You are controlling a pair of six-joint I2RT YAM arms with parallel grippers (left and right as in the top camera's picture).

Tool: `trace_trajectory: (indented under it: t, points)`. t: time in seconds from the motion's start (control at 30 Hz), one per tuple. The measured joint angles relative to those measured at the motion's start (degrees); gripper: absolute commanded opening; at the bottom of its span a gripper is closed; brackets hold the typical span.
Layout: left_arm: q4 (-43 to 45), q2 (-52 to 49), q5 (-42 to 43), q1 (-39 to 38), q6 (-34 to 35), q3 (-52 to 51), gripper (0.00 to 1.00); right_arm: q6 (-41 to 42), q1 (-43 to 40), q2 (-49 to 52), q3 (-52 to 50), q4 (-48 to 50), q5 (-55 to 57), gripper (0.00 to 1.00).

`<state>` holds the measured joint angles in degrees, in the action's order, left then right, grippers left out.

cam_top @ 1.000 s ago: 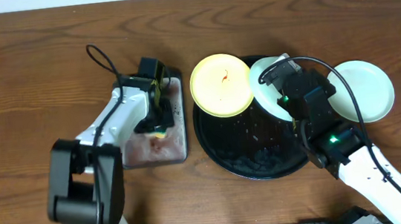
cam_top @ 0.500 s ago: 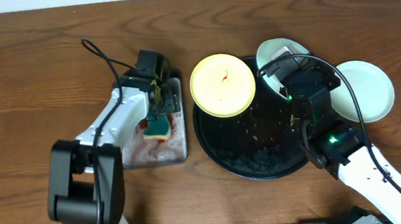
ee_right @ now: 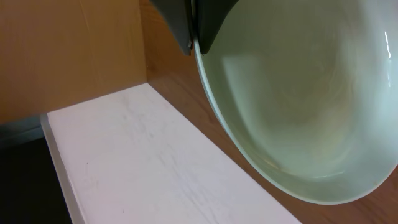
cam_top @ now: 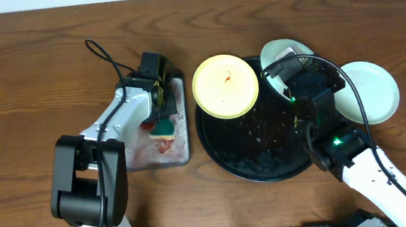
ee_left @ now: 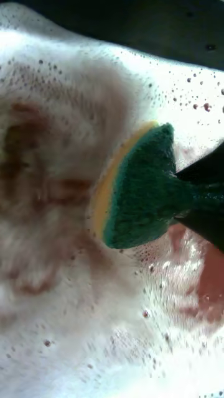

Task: Clean dirty plates on tray and stack at the side
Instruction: 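Lift the pale green plate right and stack it on the side plate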

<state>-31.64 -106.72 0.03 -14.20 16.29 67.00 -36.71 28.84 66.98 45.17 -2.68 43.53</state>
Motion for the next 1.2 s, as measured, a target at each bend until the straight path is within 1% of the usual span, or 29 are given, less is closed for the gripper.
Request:
trace_trajectory:
  t: [0.03, 0.27, 0.3, 0.4, 0.47, 0.53, 0.6, 0.63, 0.73, 0.8, 0.83, 0.87, 0.9, 0.93, 0.97, 1.0, 1.03, 1.07, 1.1, 1.13, 1.2]
  points:
    - [-0.13, 0.24, 0.11, 0.0, 0.26, 0.0, 0.7, 0.0, 0.0, 0.0, 0.0, 0.0, 0.02, 0.01]
    - [-4.57, 4.5, 0.28, 0.0, 0.31, 0.0, 0.7, -1.07, -0.04, 0.02, 0.0, 2.54, 1.05, 0.01]
    - [-4.76, 4.39, 0.5, 0.0, 0.33, -0.09, 0.7, -0.35, -0.11, 0.02, 0.0, 2.95, 1.31, 0.01]
    - [-4.7, 4.39, 0.9, 0.0, 0.35, -0.85, 0.7, 6.6, -2.4, 0.0, 0.07, 0.96, 0.96, 0.01]
    - [-4.96, 4.22, 0.96, 0.0, 0.35, -2.21, 0.68, 14.82, -7.34, 0.04, 0.15, -3.32, -0.92, 0.01]
    - [-5.03, 3.8, 1.09, 0.0, 0.37, -3.06, 0.66, 24.61, -14.25, 0.04, 0.15, -7.43, -4.07, 0.01]
    - [-4.96, 3.72, 1.11, 0.0, 0.39, -3.17, 0.66, 34.32, -22.43, 0.17, 0.22, -11.45, -8.9, 0.01]
    - [-4.85, 3.72, 1.14, 0.0, 0.37, -3.17, 0.66, 37.79, -25.51, 0.31, 0.22, -13.07, -10.86, 0.01]
    - [-4.79, 3.72, 1.14, 0.0, 0.37, -3.17, 0.66, 49.75, -38.49, 2.62, 0.24, -17.55, -18.49, 0.01]
    - [-4.79, 3.72, 1.14, 0.0, 0.37, -3.17, 0.66, 54.86, -44.87, 5.03, 0.24, -18.38, -22.34, 0.01]
    - [-4.76, 3.72, 1.14, 0.0, 0.37, -3.17, 0.66, 56.15, -46.42, 5.75, 0.24, -18.49, -23.65, 0.01]
    - [-4.76, 3.72, 1.14, 0.0, 0.37, -3.17, 0.66, 58.62, -50.18, 7.78, 0.24, -18.34, -25.92, 0.02]
    - [-4.76, 3.72, 1.11, 0.0, 0.37, -3.17, 0.67, 59.25, -51.12, 8.39, 0.24, -18.23, -26.71, 0.09]
    - [-4.76, 3.72, 1.14, 0.0, 0.37, -3.17, 0.67, 60.3, -52.72, 9.7, 0.24, -17.84, -27.87, 0.31]
    - [-4.79, 3.72, 1.14, 0.0, 0.37, -3.17, 0.67, 61.59, -54.36, 11.39, 0.22, -16.48, -29.81, 0.46]
    - [-4.79, 3.72, 1.14, 0.0, 0.37, -3.17, 0.67, 61.94, -55.06, 12.31, 0.22, -15.1, -31.82, 0.58]
    - [-4.76, 3.72, 1.14, 0.0, 0.37, -3.17, 0.67, 61.79, -55.32, 12.52, 0.22, -13.73, -33.7, 0.62]
    - [-4.76, 3.72, 1.11, 0.0, 0.37, -3.17, 0.67, 61.11, -55.34, 12.52, 0.22, -11.89, -36.33, 0.61]
    - [-4.76, 3.72, 1.14, 0.0, 0.37, -3.17, 0.67, 59.58, -55.3, 12.5, 0.22, -9.44, -40.17, 0.6]
    - [-4.76, 3.72, 1.14, 0.0, 0.37, -3.17, 0.67, 57.24, -54.82, 12.5, 0.28, -6.27, -46.45, 0.58]
    - [-4.72, 3.72, 1.11, 0.0, 0.37, -3.17, 0.67, 54.75, -53.35, 12.5, 0.35, -3.76, -54.38, 0.56]
